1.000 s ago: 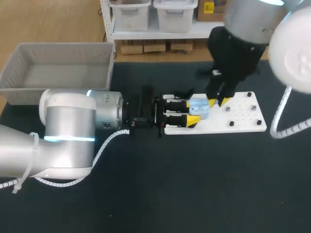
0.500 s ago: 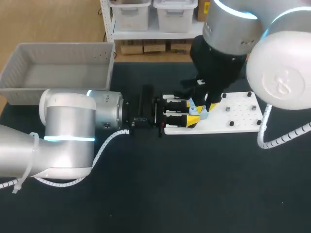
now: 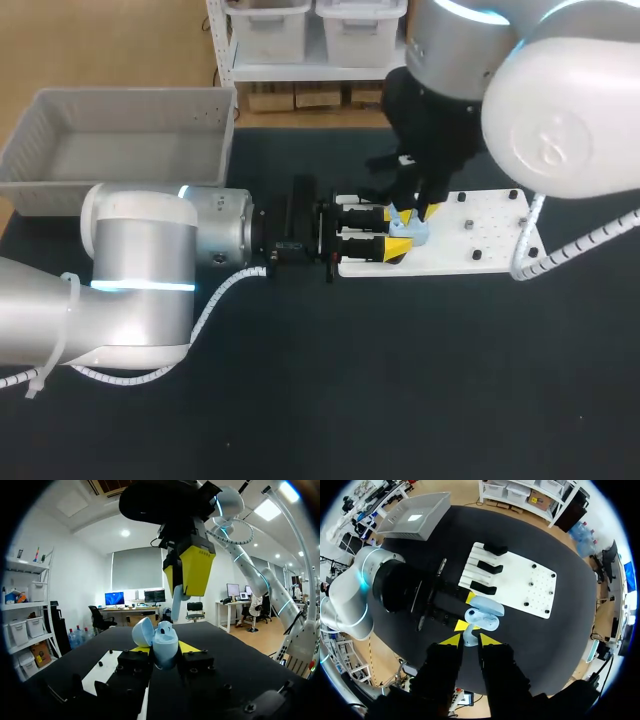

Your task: Pick up each earbud case from the left stands, insert the matching earbuds, close the lid, and place the case in the box.

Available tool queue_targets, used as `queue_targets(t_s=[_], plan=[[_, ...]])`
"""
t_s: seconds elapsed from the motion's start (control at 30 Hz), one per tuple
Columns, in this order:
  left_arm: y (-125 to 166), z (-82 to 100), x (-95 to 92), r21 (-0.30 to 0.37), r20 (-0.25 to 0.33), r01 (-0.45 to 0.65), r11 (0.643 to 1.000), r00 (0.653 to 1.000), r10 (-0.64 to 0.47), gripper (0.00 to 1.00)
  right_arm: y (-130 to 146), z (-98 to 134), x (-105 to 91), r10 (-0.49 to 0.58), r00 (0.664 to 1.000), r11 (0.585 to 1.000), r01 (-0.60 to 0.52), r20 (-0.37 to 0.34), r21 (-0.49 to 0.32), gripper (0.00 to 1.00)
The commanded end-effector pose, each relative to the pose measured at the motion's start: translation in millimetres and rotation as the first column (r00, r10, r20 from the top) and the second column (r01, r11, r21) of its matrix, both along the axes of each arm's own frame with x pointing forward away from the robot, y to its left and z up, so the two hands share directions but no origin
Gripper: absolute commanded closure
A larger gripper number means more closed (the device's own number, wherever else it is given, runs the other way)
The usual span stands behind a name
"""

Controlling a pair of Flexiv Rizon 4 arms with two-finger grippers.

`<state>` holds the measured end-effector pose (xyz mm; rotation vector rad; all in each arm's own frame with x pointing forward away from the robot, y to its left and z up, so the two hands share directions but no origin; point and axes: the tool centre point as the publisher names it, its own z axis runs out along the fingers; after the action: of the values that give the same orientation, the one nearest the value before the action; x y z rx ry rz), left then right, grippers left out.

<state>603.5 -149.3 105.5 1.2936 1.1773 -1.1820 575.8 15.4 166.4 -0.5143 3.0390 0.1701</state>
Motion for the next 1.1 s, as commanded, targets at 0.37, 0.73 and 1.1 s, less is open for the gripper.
queue_targets(t_s=[0.37,0.73,1.1], plan=[[-0.3,-1.1,-1.3,-0.003,0.003,-0.006,1.0,1.0,0.006,1.0,0.0,-8.3,6.2,0.01,1.0,1.0,-0.01,-0.028,-0.011,1.0],[-0.3,-1.1,-1.3,-0.003,0.003,-0.006,1.0,1.0,0.006,1.0,-2.8,-11.1,10.0,0.005,0.999,1.0,-0.006,-0.032,-0.016,1.0],[-0.3,-1.1,-1.3,-0.003,0.003,-0.006,1.0,1.0,0.006,1.0,1.3,-11.8,9.7,0.025,0.999,0.999,-0.026,-0.034,-0.019,1.0]])
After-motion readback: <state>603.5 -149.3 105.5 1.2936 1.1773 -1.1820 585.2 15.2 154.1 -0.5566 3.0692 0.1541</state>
